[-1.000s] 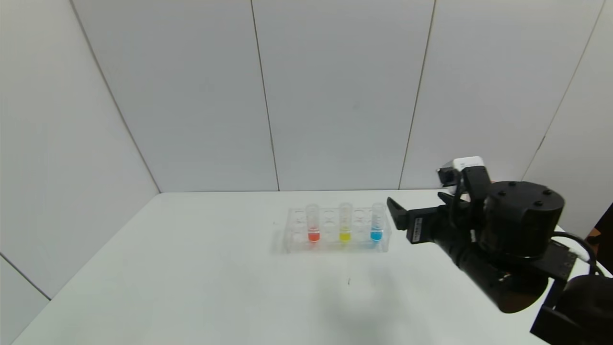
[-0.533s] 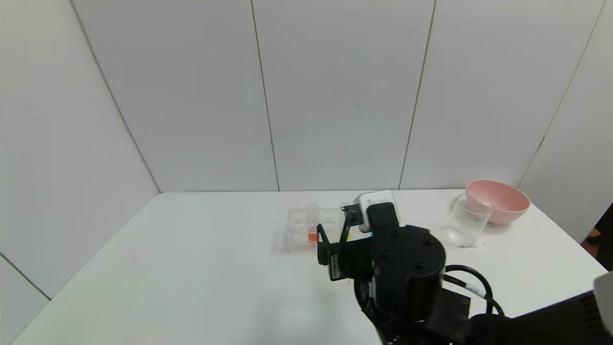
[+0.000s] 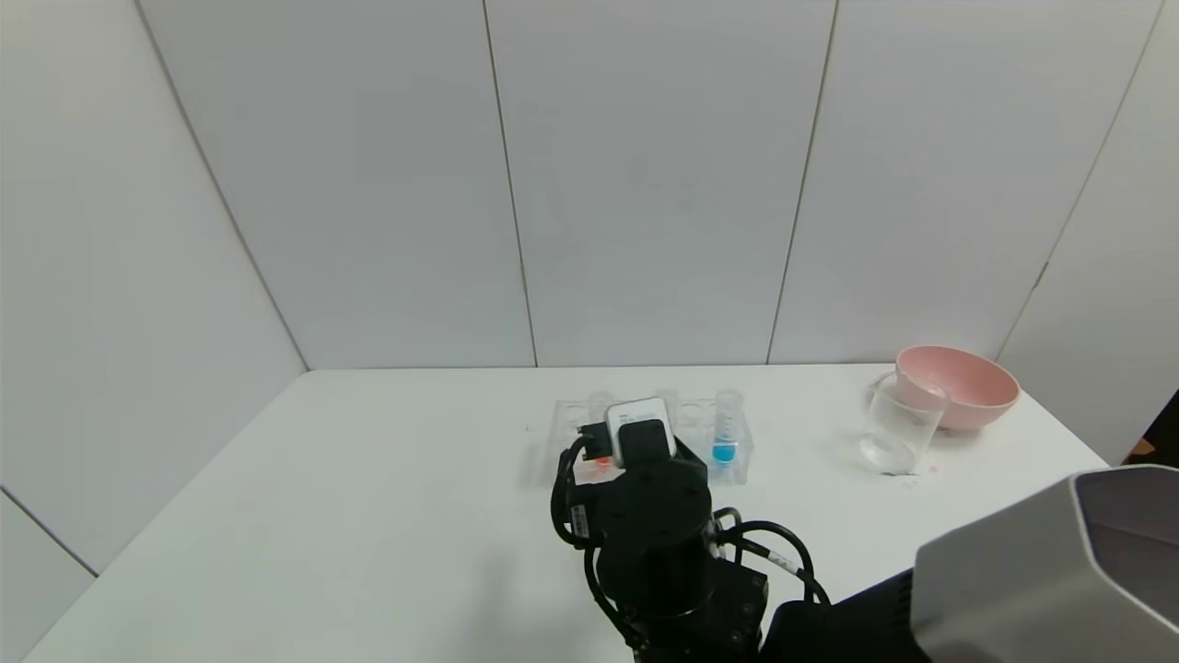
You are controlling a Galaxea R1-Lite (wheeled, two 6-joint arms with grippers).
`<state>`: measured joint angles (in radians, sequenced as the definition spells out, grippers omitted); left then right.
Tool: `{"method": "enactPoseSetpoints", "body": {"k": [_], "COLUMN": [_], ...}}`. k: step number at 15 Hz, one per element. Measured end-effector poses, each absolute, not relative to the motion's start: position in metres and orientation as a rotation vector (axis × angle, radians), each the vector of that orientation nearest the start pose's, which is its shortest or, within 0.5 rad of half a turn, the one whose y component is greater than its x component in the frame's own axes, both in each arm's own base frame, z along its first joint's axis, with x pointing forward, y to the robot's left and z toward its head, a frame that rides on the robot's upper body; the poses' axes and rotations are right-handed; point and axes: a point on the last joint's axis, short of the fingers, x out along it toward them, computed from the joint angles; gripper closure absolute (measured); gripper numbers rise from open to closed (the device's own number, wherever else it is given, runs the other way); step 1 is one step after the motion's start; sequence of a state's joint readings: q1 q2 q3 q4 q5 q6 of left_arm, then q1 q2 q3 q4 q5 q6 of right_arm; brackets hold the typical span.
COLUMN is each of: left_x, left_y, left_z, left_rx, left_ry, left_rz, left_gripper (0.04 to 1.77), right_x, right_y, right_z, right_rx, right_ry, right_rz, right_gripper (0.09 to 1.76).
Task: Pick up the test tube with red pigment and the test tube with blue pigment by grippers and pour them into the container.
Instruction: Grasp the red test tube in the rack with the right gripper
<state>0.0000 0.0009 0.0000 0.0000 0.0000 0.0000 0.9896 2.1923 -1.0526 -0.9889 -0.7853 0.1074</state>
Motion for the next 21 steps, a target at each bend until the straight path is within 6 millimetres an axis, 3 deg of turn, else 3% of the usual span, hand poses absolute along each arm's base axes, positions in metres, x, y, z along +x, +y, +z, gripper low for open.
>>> {"method": "enactPoseSetpoints", "body": {"k": [5,10,19,21], "left_x": [-0.023,-0.023,-0.023,-0.023], "left_y": [0.0,0.0,0.0,0.0], "left_z": [0.075,0.075,0.075,0.075], "left_rx": [0.0,0.0,0.0,0.0], "left_ry": [0.001,0.001,0.001,0.001], "left_rz": [0.0,0.0,0.0,0.0], "left_gripper": [0.05,0.05,0.05,0.05], "right_x": [0.276,0.317,0.332,0.333], "right_y": [0.354,0.357,0.361,0.36], "right_z": [0.086,0.083,0.073,0.074], "right_rx": [-0.005,-0.008,0.006,0.01], "right_ry": [0.102,0.114,0.102,0.099], "right_rz": [0.202,0.182,0.184,0.181], "right_gripper": [0.14,0.14,0.14,0.49]}}
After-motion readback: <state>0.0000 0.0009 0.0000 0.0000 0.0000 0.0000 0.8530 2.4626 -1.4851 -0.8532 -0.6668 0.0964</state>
